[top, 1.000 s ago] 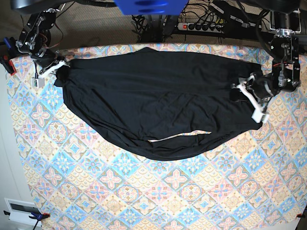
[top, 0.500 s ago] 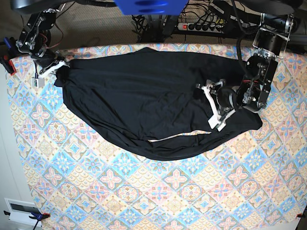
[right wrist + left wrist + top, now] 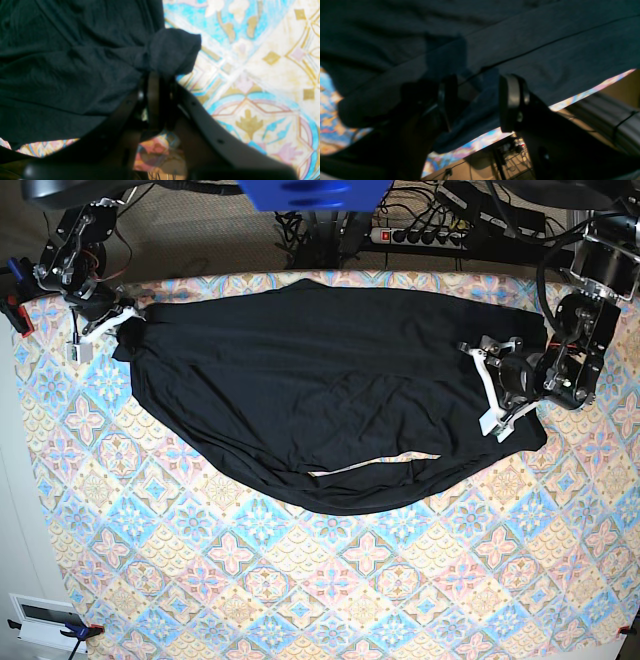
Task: Layout the t-shirt on the table in an organized manner, then fold the t-shirt properly
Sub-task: 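Release the shirt with the left gripper and reach it onto the shirt body, then grasp the black shirt side with the left gripper near its edge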
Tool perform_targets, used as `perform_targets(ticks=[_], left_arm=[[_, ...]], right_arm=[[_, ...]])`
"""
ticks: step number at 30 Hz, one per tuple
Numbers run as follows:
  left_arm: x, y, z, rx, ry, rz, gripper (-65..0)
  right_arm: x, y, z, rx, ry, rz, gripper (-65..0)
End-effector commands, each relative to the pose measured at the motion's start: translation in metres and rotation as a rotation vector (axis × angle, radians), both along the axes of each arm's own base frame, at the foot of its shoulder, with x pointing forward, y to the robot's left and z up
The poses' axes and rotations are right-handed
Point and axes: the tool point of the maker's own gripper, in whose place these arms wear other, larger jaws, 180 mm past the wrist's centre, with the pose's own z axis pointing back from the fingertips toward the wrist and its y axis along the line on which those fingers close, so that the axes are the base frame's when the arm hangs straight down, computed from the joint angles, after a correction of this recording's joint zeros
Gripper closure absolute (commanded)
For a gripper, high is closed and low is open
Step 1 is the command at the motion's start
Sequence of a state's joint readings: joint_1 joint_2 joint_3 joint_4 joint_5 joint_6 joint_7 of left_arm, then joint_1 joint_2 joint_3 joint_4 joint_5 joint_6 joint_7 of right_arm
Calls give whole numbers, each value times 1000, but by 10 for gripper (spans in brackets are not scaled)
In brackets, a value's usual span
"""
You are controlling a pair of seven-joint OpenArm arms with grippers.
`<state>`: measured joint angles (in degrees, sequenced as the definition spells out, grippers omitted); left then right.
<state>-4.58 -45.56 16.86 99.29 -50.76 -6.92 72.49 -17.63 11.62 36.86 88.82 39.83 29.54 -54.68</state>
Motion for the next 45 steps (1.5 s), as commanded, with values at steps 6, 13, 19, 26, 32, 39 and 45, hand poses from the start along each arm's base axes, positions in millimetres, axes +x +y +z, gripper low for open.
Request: perform_targets(ticks=[6, 13, 19, 26, 32, 39, 45], left_arm=[[8, 22, 14, 55, -36, 1, -269], [8, 52, 24, 137, -38, 4, -269], [8, 70, 31, 186, -42, 8, -270], [-4, 66, 18, 195, 3, -21, -270], [-4, 82, 8, 332, -19, -57, -270], [-13, 78, 0, 326, 2, -62, -270], [-18, 73, -4, 329, 18, -92, -270]], right_arm=[[5, -6, 8, -15, -26, 4, -2], [5, -5, 8, -15, -26, 5, -2], [5, -5, 8, -15, -26, 7, -12], [5, -5, 8, -15, -26, 7, -62], [6, -5, 8, -15, -27, 7, -64], [5, -5, 9, -16, -26, 8, -65], [6, -4, 9, -16, -29, 8, -65]])
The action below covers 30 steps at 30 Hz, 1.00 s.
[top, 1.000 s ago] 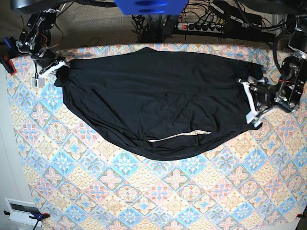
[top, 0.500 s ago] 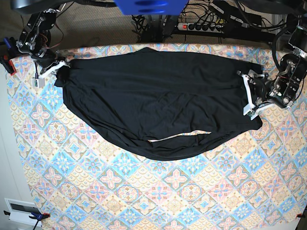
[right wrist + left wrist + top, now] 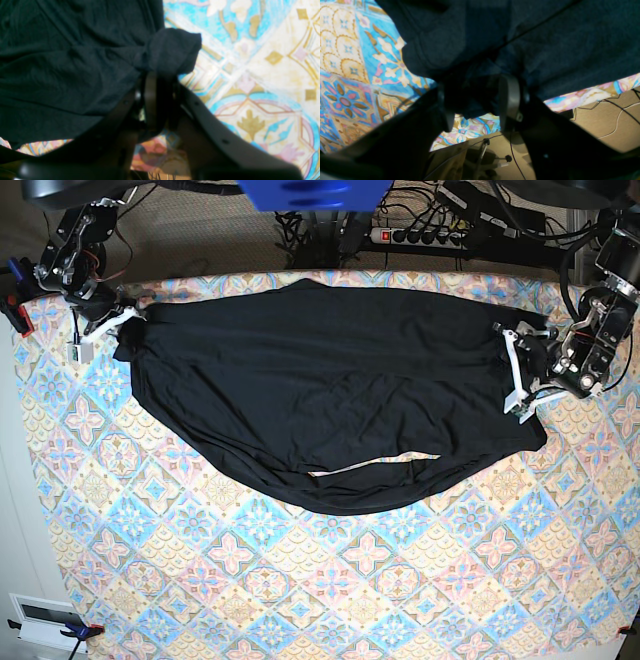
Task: Layout the t-shirt on the table in an organized manner, then fold the t-shirt properly
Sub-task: 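Grasp the black shirt side with the left gripper near its edge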
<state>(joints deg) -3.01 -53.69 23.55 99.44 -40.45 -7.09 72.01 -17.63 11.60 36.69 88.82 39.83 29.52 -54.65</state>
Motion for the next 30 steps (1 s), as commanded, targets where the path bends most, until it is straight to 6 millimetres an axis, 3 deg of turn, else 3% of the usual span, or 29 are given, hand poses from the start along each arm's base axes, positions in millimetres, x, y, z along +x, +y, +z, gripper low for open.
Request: perform_targets(ticks=[1, 10, 16, 18, 22, 24, 30], left_arm=[[8, 5, 9, 19, -27, -10, -270], [15, -12, -3, 57, -55, -91, -270], [18, -9, -5, 94, -74, -108, -262], [19, -7, -3, 99, -76, -107, -222], [22, -5, 1, 101, -91, -109, -73], [28, 1, 10, 116, -114, -113, -2], [64, 19, 60, 127, -276, -47, 0]], right_arm=[[6, -5, 9, -17, -29, 6, -65], [6, -5, 11, -21, -34, 9, -65], [6, -5, 11, -21, -34, 9, -65], [6, -5, 11, -21, -34, 9, -65], [6, -5, 11, -21, -34, 9, -66], [6, -5, 11, -21, -34, 9, -66], [7, -5, 11, -19, -33, 7, -66]])
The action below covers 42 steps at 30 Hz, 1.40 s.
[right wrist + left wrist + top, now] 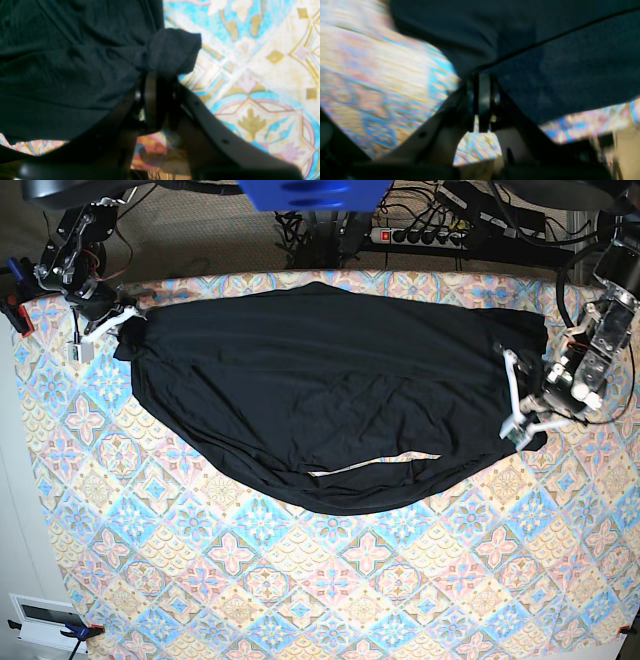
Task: Layout the t-shirt on the table in an organized manner, then fold the t-shirt properly
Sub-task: 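Grasp the black shirt side with the left gripper near its edge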
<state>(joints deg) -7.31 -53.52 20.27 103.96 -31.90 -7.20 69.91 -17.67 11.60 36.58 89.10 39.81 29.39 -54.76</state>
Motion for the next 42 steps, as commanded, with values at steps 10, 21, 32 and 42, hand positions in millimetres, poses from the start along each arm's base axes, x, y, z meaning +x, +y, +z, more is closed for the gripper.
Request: perform_targets(ticks=[10, 21, 32, 42], left_arm=[[-15, 21, 9, -4, 56, 63, 0], [-29, 28, 17, -68, 108, 95, 0], [-39, 40, -29, -38, 183, 185, 0], [-34, 34, -52, 12, 162, 205, 0]], right_arm=[[25, -5, 18, -12, -76, 3, -66], [51, 8, 29, 0, -118, 43, -67], [54, 8, 30, 0, -126, 44, -67], [53, 8, 32, -4, -128, 45, -68]])
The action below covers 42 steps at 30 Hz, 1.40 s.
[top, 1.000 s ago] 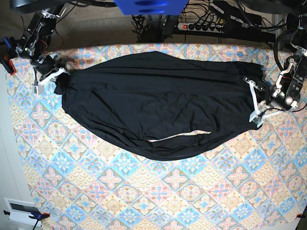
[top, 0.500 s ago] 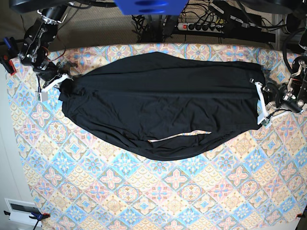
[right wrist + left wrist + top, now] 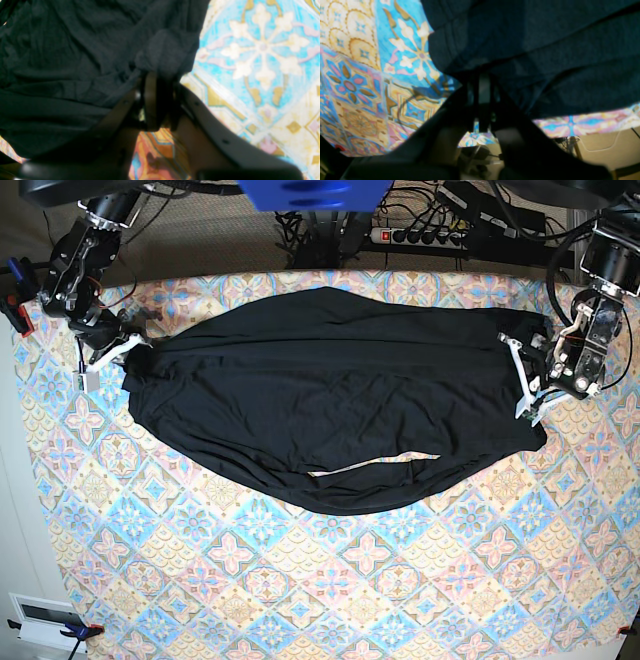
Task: Layout the t-shirt on the table in an organized manner, then fold the t-shirt properly
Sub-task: 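Grasp the black shirt side with the left gripper near its edge, then release the shirt corner with the right gripper and lift it away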
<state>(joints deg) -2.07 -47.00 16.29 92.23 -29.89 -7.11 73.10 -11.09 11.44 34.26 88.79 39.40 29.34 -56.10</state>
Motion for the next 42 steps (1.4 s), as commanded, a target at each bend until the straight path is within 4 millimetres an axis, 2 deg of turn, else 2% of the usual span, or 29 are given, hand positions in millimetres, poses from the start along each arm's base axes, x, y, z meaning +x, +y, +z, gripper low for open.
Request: perform_targets(ticks=[1, 6, 12, 17, 21, 28, 35, 40, 42], left_arm=[[11, 7, 11, 25, -40, 2, 0], [15, 3, 8, 43, -61, 3, -29], [27, 8, 17, 19, -127, 55, -33], [28, 8, 18, 19, -129, 57, -33], [27, 8, 17, 19, -126, 56, -33], [28, 8, 17, 18, -129, 56, -33], [28, 8, 18, 18, -129, 56, -31], [32, 7, 18, 10, -153, 52, -32], [33, 8, 18, 11, -156, 51, -32]], right_arm=[[9, -6, 15, -15, -53, 1, -68], [7, -8, 15, -18, -51, -4, -68], [-14, -13, 3, -19, 11, -43, -68], [-24, -26, 24, -85, -24, -64, -68], [-25, -28, 25, -89, -23, -72, -71], [-30, -33, 20, -79, 20, -116, -165], [-38, -34, 16, -93, 51, -114, -146], [-51, -56, 14, -227, 107, -137, -149], [-53, -54, 16, -232, 98, -169, -149]])
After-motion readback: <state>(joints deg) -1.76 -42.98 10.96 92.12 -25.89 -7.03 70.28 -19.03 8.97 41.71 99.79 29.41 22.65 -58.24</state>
